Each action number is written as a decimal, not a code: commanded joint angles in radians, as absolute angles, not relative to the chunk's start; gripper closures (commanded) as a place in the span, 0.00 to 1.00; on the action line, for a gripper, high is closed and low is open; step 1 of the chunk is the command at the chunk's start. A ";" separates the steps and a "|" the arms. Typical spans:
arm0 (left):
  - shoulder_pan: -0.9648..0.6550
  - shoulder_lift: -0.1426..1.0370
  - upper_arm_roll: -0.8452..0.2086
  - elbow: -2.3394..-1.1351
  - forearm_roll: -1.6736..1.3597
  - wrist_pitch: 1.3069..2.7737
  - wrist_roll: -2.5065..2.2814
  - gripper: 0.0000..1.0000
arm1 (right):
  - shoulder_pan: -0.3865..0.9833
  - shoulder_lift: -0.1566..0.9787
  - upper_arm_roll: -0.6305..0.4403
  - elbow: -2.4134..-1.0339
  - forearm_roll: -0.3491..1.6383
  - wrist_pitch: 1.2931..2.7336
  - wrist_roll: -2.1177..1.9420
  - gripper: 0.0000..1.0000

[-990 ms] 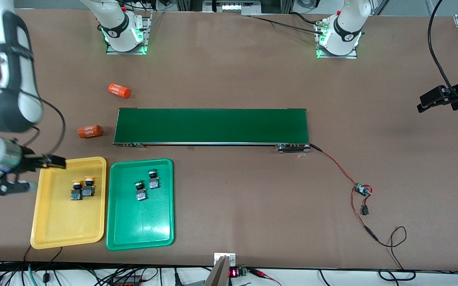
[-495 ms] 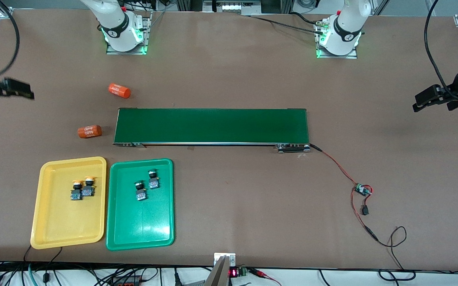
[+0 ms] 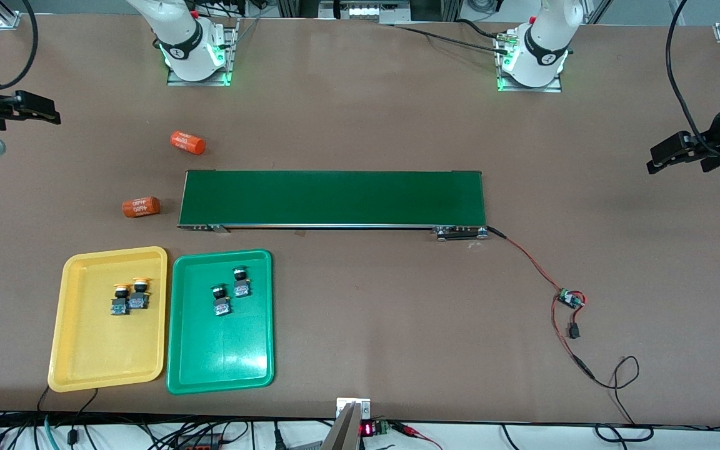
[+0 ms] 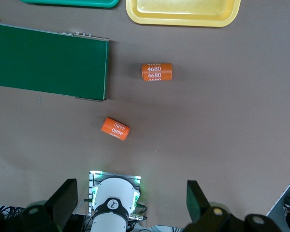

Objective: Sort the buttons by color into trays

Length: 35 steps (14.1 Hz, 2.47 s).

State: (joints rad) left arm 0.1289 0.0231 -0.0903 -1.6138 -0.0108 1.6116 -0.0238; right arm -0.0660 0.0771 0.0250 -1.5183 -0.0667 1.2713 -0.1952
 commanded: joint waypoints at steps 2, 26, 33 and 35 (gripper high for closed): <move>0.130 0.009 -0.095 -1.615 0.009 1.598 -0.020 0.00 | -0.083 0.023 0.029 -1.566 -0.054 1.290 -0.202 0.00; 0.130 0.011 -0.094 -1.615 0.009 1.608 -0.020 0.00 | -0.083 0.032 0.029 -1.566 -0.041 1.347 -0.172 0.00; 0.130 0.012 -0.094 -1.615 0.009 1.608 -0.020 0.00 | -0.083 0.048 0.031 -1.566 -0.017 1.443 -0.155 0.00; 0.130 0.012 -0.094 -1.615 0.009 1.608 -0.020 0.00 | -0.083 0.048 0.031 -1.566 -0.017 1.445 -0.155 0.00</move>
State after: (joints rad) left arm 0.1289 0.0230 -0.0904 -1.6138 -0.0108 1.6112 -0.0238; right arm -0.0728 0.0604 0.0254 -1.5464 -0.0346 1.4279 -0.1652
